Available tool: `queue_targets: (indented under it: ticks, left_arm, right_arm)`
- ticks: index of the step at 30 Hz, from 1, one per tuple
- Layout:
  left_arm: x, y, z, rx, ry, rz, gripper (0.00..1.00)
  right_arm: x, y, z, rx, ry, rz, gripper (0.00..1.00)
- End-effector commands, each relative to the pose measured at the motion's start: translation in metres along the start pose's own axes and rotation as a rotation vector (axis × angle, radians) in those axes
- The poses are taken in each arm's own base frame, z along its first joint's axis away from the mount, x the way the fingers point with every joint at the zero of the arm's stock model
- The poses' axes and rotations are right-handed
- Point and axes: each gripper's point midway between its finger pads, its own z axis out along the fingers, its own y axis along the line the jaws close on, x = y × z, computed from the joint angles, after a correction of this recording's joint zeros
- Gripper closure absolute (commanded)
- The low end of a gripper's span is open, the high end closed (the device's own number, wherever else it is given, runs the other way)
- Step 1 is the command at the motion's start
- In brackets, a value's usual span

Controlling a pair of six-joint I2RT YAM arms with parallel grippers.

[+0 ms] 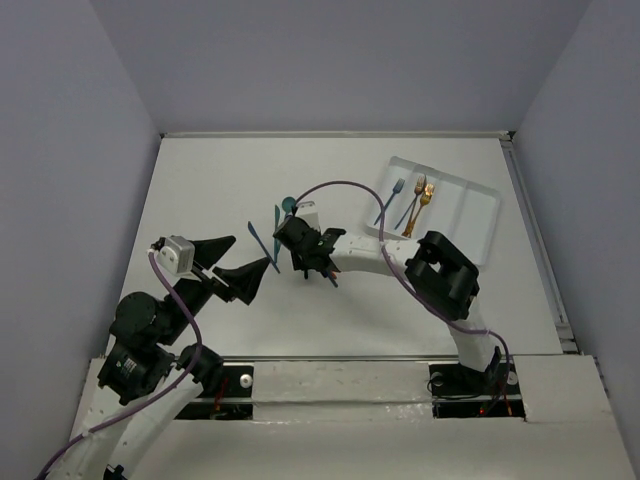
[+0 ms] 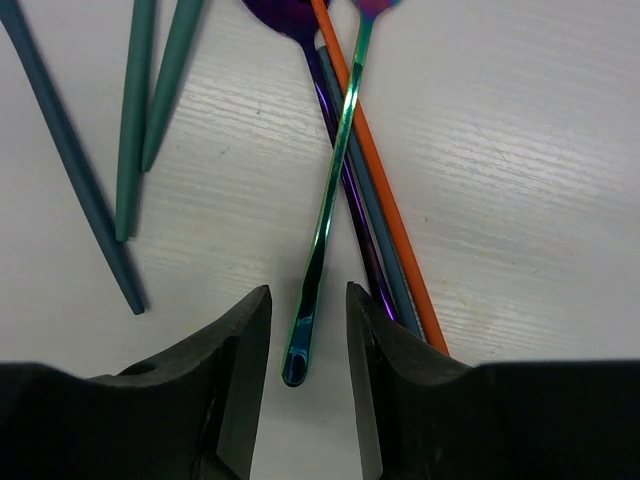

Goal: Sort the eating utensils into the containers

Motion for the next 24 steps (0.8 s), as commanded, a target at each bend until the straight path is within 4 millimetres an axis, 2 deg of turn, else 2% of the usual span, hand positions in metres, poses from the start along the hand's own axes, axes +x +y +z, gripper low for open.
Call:
queue_targets:
  ticks: [1,9,14,17,24]
  left_arm:
    - [-0.022,-0.009,-0.005,0.031,-0.062,0.004,0.01]
    - [-0.022,-0.009,-0.005,0.032,-0.064,0.004,0.01]
    - [-0.022,-0.009,-0.005,0.034,-0.061,0.006,0.01]
    - [-0.022,-0.01,-0.004,0.034,-0.061,0.004,0.01]
    - [-0.021,-0.01,-0.003,0.036,-0.058,0.004,0.01]
  right_arm:
    - [-0.013,0.011,0.005,0.004,-0.047,0.028,0.58]
    - [-0.009,0.004,0.021,0.031,-0.03,0.037,0.6]
    - [0.0,0.003,0.032,0.056,-0.012,0.017,0.65]
    - [-0.003,-0.005,0.037,0.093,-0.017,0.015,0.69]
    - [-0.013,-0.019,0.04,0.169,-0.05,0.006,0.71]
